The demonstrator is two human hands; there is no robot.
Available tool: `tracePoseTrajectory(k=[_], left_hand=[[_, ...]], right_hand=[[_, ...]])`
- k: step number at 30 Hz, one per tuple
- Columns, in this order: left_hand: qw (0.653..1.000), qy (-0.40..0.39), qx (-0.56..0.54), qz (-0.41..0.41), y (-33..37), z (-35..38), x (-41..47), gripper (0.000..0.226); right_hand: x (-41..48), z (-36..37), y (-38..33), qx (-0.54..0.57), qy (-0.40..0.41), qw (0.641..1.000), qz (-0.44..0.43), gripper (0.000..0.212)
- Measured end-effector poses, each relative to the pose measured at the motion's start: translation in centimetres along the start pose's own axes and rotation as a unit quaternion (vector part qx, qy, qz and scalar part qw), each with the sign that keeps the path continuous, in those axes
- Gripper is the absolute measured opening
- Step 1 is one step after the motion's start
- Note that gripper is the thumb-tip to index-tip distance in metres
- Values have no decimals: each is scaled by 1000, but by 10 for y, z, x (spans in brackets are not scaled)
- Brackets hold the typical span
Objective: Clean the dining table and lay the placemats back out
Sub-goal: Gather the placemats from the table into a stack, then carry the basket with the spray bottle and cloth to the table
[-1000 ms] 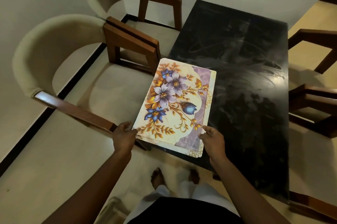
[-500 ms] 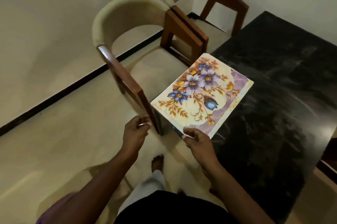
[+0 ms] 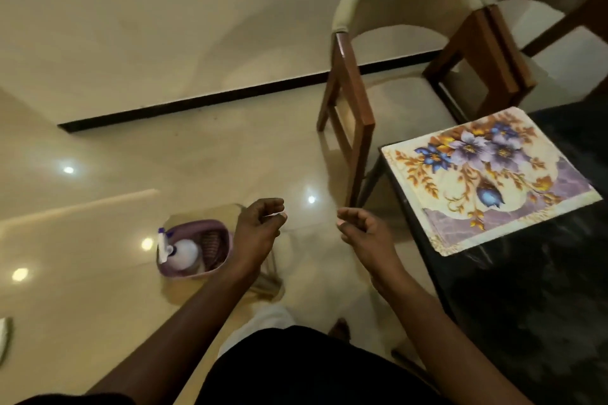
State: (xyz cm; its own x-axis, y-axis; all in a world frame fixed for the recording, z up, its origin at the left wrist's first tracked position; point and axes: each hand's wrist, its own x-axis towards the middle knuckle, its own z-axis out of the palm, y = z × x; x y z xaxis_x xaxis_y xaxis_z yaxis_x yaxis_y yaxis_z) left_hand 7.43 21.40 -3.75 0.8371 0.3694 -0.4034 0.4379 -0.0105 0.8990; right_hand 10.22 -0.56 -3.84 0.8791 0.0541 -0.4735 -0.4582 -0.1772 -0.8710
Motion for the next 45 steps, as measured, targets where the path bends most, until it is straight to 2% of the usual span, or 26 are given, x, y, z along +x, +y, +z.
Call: tracePoseTrajectory(k=[9, 16, 21, 24, 28, 32, 34, 37, 40, 45], left_hand=[[987, 121, -9, -103, -72, -152, -21, 28], [983, 110, 5, -145, -125, -270, 18, 29], [979, 88, 26, -184, -161, -324, 64, 29], [972, 70, 29, -222, -183, -339, 94, 42], [956, 43, 12, -291, -208, -344, 133, 53], [941, 8, -11, -337, -226, -339, 165, 65], [931, 3, -29, -365, -233, -335, 175, 56], [921, 9, -55, -384, -235, -333, 181, 20], [921, 24, -79, -381, -234, -333, 183, 16], [924, 22, -72, -374, -225, -335, 182, 21]], right_hand=[[-8, 142, 8, -68, -89, 993, 21, 26], [-1, 253, 30, -95, -74, 990, 77, 19], [27, 307, 55, -102, -36, 983, 147, 17], [48, 329, 71, -104, -21, 978, 180, 19], [77, 352, 93, -126, -22, 968, 215, 47], [99, 367, 107, -162, -29, 962, 217, 52], [106, 372, 110, -172, -31, 961, 214, 50], [116, 377, 116, -179, -38, 957, 227, 36], [120, 379, 122, -187, -39, 953, 233, 27], [117, 378, 122, -174, -35, 952, 249, 25]])
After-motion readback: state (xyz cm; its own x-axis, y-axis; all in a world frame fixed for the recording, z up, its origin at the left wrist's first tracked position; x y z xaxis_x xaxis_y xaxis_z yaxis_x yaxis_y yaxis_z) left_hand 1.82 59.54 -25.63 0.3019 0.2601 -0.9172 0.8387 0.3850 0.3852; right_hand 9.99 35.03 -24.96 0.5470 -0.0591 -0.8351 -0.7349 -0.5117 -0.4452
